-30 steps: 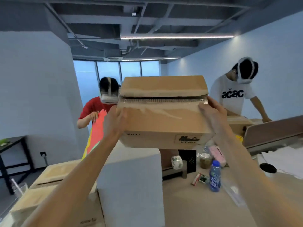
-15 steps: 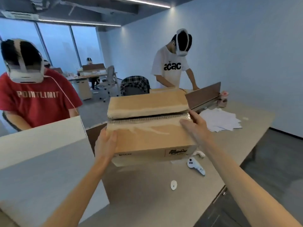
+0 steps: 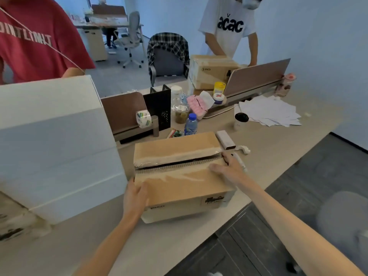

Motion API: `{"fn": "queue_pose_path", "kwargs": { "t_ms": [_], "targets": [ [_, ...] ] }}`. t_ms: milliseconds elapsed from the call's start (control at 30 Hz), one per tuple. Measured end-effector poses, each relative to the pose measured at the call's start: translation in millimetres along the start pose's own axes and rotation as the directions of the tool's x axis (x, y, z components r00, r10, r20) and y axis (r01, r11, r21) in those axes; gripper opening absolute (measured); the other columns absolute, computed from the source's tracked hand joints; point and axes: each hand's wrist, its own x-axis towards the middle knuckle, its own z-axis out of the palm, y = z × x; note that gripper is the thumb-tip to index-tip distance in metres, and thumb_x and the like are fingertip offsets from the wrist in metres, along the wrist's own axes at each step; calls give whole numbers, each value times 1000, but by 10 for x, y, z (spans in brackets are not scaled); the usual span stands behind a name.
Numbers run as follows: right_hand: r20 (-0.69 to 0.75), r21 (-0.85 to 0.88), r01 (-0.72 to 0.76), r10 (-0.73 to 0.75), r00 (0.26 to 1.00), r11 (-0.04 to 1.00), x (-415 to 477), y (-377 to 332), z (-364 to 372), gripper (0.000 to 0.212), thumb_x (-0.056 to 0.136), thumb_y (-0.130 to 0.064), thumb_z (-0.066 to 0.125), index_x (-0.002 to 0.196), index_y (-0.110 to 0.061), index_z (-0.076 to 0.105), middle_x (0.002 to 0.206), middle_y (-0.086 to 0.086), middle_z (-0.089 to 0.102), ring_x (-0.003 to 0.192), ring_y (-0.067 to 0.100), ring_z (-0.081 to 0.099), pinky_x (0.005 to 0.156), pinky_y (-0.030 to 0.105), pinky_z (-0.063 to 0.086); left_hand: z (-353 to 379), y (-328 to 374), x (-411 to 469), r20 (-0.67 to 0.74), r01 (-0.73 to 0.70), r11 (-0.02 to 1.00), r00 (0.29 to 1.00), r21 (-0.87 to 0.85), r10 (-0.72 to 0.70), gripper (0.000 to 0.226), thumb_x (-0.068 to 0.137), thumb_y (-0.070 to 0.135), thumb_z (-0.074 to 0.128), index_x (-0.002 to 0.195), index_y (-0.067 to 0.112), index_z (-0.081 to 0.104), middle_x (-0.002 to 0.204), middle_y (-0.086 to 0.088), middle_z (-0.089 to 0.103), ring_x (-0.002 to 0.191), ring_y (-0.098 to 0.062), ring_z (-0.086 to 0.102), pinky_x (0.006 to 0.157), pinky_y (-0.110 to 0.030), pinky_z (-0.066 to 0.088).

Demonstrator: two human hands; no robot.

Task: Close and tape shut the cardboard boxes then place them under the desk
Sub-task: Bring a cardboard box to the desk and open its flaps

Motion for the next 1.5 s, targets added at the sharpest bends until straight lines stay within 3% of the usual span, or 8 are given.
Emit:
{"fn": "queue_pose_path", "kwargs": {
  "t_ms": [133, 333, 733, 967, 1067, 1267, 1367, 1500],
  "targets": [
    [67, 25, -49, 47, 997, 998, 30, 362, 117, 60, 79, -36, 79, 132, -30, 51, 127, -12, 58, 118, 12, 54, 98, 34, 45, 53, -190, -218, -63, 87, 996, 994, 24, -85, 28, 95, 24, 46, 122, 29, 40, 94, 6, 60, 87, -17, 59, 73, -42, 52],
    [215, 138, -100, 68, 974, 985, -18, 641, 40, 41, 88, -20, 70, 119, -36, 51, 112, -22, 59, 104, -5, 54, 69, 10, 40, 346, -430, -639, -142, 233, 971, 964, 56, -223, 39, 97, 28, 46, 134, 18, 42, 111, 1, 59, 102, -22, 57, 84, -39, 47],
    [381, -26, -34, 41, 924, 999, -178, 1036, -372, 60, 95, -29, 62, 148, -25, 35, 130, -13, 49, 116, 6, 44, 91, 25, 38, 609, -564, -1196, -208, 229, 973, 954, 37, -217, 36, 91, 27, 50, 127, 31, 45, 107, 12, 58, 104, -19, 57, 90, -41, 48],
    [254, 72, 33, -50, 966, 997, -419, 879, -513, 12, 99, -37, 53, 104, -34, 63, 105, -12, 64, 104, 12, 58, 84, 33, 48, 432, -297, -1405, -332, 72, 984, 935, -161, -123, 16, 100, 25, 45, 102, 14, 56, 100, 2, 59, 94, -15, 57, 80, -29, 48],
    [343, 263, -74, -21, 939, 962, -474, 800, -600, 33, 101, -48, 35, 102, -34, 64, 103, -8, 71, 101, 10, 63, 100, 39, 44, 293, -157, -1488, -279, 76, 960, 948, -271, -154, 32, 105, 24, 34, 92, 11, 61, 91, -6, 67, 84, -18, 63, 73, -28, 52],
    [793, 59, -154, 47, 607, 986, -463, 973, -793, 91, 89, -78, 13, 132, -11, 57, 129, 7, 66, 123, 17, 59, 105, 30, 36, 68, -187, -1549, 207, 211, 977, 958, -40, -198, 40, 102, 28, 41, 81, 7, 67, 88, -7, 74, 89, -19, 69, 92, -27, 47],
    [829, -181, 71, 113, 547, 981, -511, 931, -733, 67, 84, -77, 41, 136, -36, 52, 136, -19, 58, 128, 0, 48, 113, 29, 29, 151, -235, -1462, 293, 71, 958, 943, 276, -154, 13, 93, 27, 61, 96, 17, 68, 99, 2, 71, 96, -11, 65, 87, -16, 45],
    [824, -390, 341, 159, 544, 855, -520, 936, -590, 44, 101, -30, 51, 144, -29, 41, 143, -12, 50, 126, -2, 46, 108, 17, 35, 311, -283, -1459, 339, -152, 784, 937, 601, -78, 19, 93, 40, 57, 108, 32, 66, 103, 21, 61, 96, 1, 54, 84, -16, 36]
  ]
}}
